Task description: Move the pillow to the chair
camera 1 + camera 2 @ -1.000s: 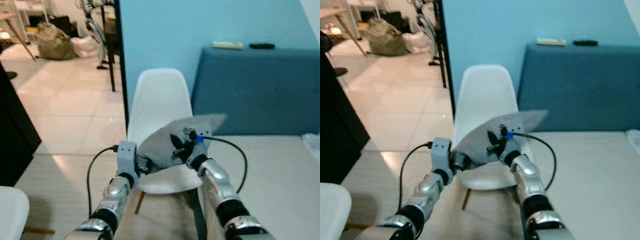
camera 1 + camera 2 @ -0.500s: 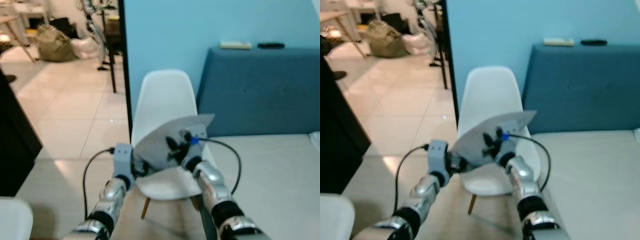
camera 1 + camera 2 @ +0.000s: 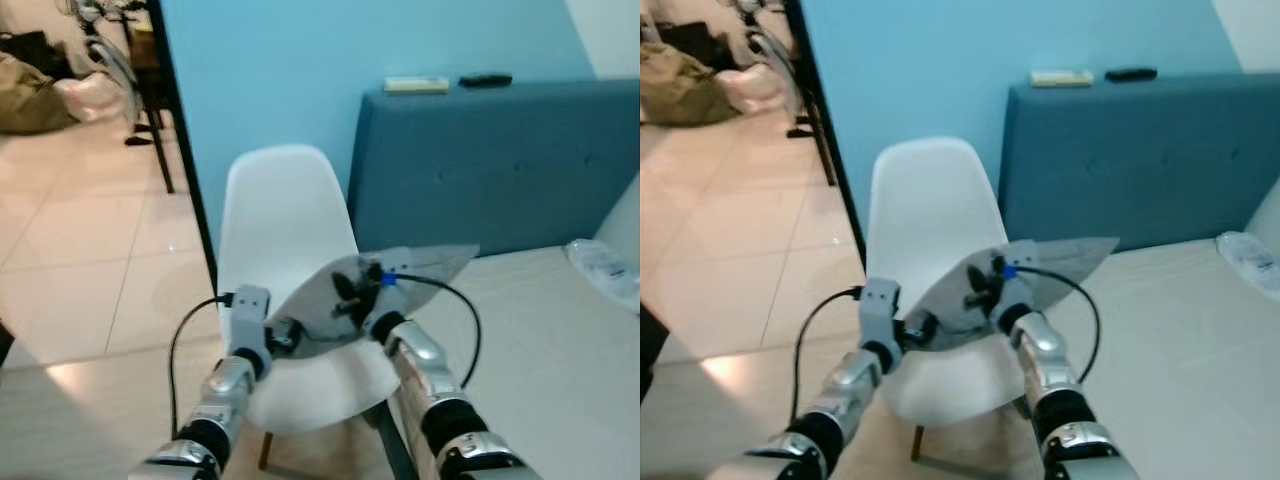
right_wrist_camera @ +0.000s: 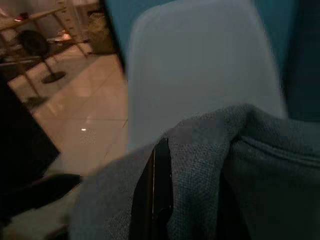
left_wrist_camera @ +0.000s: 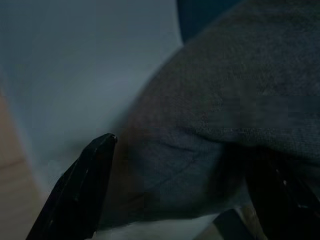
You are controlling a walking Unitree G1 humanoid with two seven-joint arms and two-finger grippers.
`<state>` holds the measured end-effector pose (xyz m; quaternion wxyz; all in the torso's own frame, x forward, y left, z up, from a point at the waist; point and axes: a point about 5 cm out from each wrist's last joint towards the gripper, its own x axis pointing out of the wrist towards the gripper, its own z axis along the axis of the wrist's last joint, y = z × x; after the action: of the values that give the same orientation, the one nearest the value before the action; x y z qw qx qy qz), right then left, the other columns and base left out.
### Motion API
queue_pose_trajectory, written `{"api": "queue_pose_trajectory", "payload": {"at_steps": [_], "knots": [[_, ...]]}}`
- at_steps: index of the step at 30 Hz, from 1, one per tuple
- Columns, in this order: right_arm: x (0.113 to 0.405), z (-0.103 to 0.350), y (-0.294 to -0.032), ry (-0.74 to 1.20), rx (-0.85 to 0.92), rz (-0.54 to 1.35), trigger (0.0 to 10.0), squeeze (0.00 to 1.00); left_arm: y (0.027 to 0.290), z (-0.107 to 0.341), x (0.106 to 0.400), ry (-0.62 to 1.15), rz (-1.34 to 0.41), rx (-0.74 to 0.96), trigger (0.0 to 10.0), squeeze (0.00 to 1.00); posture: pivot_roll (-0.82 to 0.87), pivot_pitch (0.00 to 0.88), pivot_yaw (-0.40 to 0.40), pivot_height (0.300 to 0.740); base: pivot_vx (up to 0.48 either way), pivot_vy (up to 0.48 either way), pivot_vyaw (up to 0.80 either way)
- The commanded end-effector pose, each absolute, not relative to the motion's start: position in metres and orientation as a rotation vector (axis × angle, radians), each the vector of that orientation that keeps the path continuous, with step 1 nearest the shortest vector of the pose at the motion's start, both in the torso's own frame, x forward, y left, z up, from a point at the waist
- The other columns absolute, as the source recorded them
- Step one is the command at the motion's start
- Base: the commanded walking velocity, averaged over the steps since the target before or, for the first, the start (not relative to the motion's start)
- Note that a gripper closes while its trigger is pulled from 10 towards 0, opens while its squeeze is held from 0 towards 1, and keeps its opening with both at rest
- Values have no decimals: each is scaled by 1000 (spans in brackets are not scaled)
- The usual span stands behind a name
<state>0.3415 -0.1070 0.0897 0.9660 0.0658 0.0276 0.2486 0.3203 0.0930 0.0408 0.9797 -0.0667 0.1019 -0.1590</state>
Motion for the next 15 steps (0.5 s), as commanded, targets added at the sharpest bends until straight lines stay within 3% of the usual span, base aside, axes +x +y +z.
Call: {"api": "queue_pose_trajectory", "payload": {"at_steps": [1,10,12,15], "knots": [[341,97,-96,27,120,600,10000,0,84,48,324,172,-349,-131,10000,0,-62,0,-15,740,352,0,0],[322,81,-71,107,119,819,10000,0,84,48,324,177,-347,-133,10000,0,-61,0,-20,740,353,0,0],[307,57,-62,259,11,931,10000,0,86,47,324,192,-307,-131,10000,0,-60,0,-20,740,0,0,0],[297,28,-68,445,-108,885,10000,0,86,44,323,213,-306,-130,10000,0,-56,0,-21,740,0,0,0]]}}
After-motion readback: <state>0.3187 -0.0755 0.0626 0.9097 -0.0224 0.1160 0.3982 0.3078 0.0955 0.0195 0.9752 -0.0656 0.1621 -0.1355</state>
